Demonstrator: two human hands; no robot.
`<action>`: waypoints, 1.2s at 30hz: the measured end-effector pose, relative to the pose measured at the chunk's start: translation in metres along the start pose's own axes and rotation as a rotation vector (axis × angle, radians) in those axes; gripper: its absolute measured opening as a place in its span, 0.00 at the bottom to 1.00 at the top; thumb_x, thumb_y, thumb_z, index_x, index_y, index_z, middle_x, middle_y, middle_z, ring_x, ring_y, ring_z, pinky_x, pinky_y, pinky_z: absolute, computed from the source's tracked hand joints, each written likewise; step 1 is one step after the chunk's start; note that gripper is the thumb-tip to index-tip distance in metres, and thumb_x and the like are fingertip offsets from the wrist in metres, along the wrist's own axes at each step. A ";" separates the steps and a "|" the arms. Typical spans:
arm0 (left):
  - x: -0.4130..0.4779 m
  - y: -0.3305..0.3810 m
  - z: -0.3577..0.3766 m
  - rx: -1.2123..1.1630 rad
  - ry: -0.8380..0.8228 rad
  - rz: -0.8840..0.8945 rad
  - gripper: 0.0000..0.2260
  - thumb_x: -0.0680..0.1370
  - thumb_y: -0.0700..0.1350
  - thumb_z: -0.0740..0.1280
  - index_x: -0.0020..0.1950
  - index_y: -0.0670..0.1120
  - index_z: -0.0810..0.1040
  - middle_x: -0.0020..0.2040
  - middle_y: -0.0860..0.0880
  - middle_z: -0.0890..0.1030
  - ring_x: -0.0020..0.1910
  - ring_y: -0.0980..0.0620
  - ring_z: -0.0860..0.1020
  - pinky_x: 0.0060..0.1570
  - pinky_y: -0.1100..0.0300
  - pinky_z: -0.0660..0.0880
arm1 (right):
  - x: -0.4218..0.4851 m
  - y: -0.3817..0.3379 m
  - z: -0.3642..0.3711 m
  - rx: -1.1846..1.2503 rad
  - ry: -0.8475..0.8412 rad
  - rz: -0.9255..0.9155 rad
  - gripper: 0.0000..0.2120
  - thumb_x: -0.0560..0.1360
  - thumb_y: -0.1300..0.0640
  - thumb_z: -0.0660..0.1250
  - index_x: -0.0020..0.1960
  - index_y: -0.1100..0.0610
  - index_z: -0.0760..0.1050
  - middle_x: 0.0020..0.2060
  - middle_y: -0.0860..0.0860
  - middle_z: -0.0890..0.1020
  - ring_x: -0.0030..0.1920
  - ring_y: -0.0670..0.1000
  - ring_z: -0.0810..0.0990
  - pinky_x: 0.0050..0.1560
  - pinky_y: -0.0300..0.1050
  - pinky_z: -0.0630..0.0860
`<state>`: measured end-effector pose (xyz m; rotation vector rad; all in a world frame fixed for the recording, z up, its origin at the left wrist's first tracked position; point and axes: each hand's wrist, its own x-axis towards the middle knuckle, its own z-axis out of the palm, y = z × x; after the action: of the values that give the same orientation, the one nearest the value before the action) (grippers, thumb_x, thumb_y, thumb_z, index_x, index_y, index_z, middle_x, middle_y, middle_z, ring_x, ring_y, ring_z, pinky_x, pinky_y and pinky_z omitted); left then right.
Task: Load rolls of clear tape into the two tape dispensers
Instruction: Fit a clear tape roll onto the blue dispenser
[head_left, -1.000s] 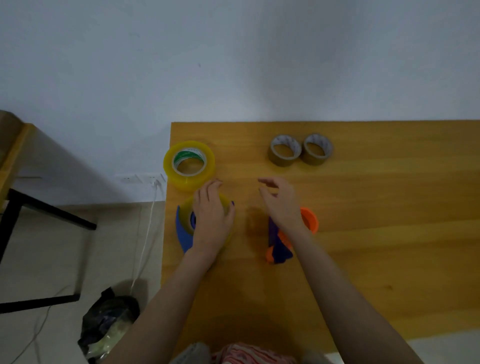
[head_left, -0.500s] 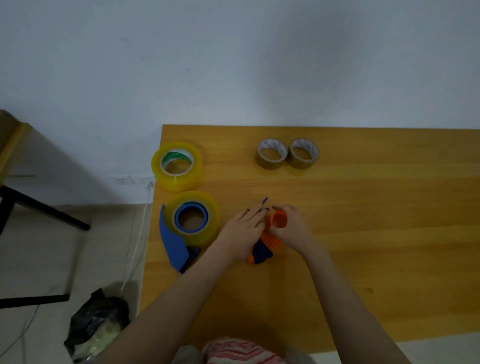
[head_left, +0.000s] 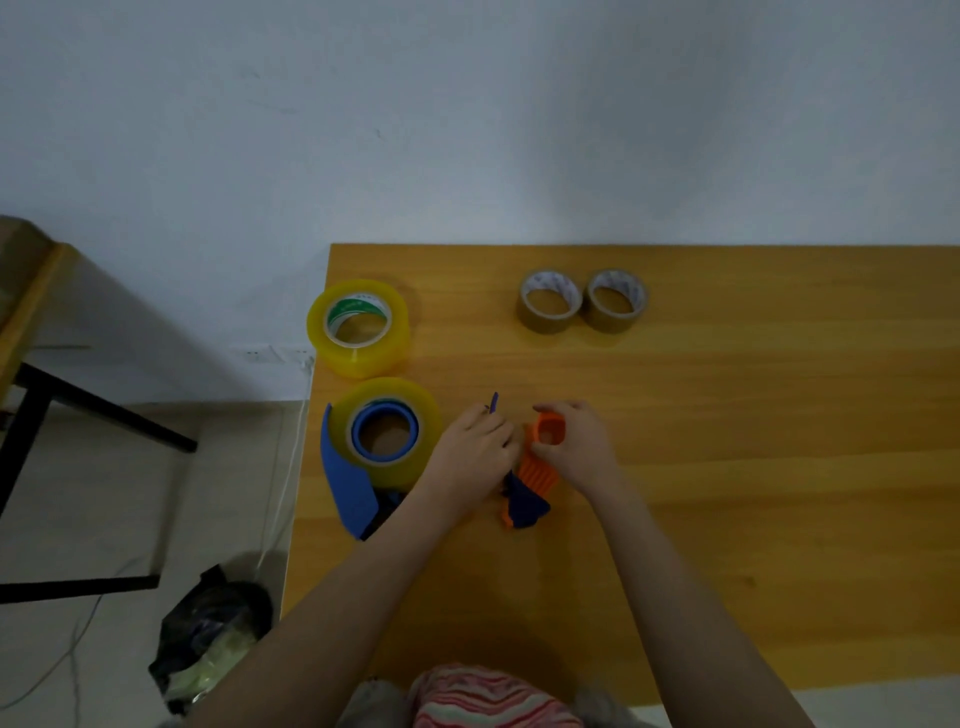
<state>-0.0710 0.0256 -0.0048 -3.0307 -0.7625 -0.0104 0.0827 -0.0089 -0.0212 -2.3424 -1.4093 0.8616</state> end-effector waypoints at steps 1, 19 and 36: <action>0.001 0.000 0.000 0.008 0.014 0.012 0.09 0.61 0.43 0.78 0.36 0.45 0.81 0.37 0.49 0.82 0.41 0.50 0.81 0.49 0.55 0.77 | 0.000 0.000 0.000 0.003 0.005 -0.002 0.23 0.71 0.55 0.71 0.65 0.50 0.73 0.64 0.55 0.70 0.62 0.56 0.72 0.58 0.46 0.73; 0.003 -0.009 0.012 -0.309 -0.009 -0.022 0.13 0.77 0.39 0.60 0.59 0.45 0.76 0.70 0.46 0.70 0.70 0.48 0.67 0.67 0.55 0.61 | -0.004 0.007 -0.006 0.055 0.073 0.010 0.27 0.69 0.53 0.72 0.66 0.50 0.71 0.62 0.53 0.71 0.63 0.56 0.70 0.61 0.48 0.71; 0.013 -0.010 -0.037 -1.328 0.137 -0.757 0.14 0.78 0.55 0.62 0.57 0.46 0.74 0.46 0.51 0.79 0.42 0.55 0.77 0.39 0.65 0.72 | -0.016 -0.033 -0.049 0.424 0.263 0.067 0.26 0.66 0.43 0.75 0.55 0.55 0.69 0.50 0.48 0.74 0.56 0.52 0.73 0.46 0.42 0.70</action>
<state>-0.0646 0.0402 0.0330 -3.2490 -2.6492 -1.1108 0.0839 -0.0037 0.0398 -2.0925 -0.9412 0.7481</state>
